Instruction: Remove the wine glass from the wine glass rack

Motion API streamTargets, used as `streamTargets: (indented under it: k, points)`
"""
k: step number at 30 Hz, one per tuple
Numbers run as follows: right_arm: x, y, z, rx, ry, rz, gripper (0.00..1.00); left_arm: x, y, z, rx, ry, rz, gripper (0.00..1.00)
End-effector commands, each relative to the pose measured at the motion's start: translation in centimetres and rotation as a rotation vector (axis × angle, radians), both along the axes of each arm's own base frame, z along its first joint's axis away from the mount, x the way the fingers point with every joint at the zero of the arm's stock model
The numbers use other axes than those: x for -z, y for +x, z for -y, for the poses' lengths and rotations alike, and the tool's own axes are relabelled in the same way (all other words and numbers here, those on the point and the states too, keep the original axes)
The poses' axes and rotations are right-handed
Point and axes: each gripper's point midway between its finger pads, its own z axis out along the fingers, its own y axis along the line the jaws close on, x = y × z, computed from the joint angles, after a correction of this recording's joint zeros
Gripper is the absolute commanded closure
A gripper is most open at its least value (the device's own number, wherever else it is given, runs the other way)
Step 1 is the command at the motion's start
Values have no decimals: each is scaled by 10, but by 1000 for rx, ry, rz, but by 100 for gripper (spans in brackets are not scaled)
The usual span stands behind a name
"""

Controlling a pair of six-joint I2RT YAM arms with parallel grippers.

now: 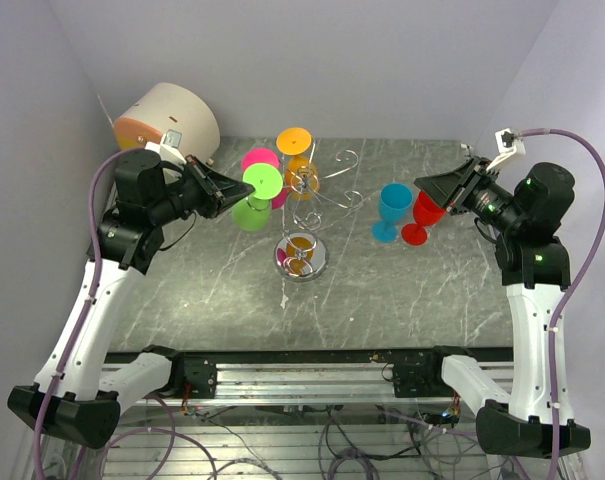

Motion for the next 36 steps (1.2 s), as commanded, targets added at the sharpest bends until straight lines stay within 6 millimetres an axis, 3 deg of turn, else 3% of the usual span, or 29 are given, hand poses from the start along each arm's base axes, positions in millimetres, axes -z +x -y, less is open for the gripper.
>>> streamTargets:
  k: [1,18,31,36]
  points:
    - [-5,0,-1,-3,-8,37,78,-17,-6,12,79,-64,49,90]
    - [-7,2,-1,-7,-8,34,78,-10,-42,20,227,-55,-5,91]
    - [-12,1,1,2,-21,42,78,6,-35,25,242,-64,-45,91]
    - [-12,1,0,-1,-17,41,78,4,-37,28,262,-79,-46,91]
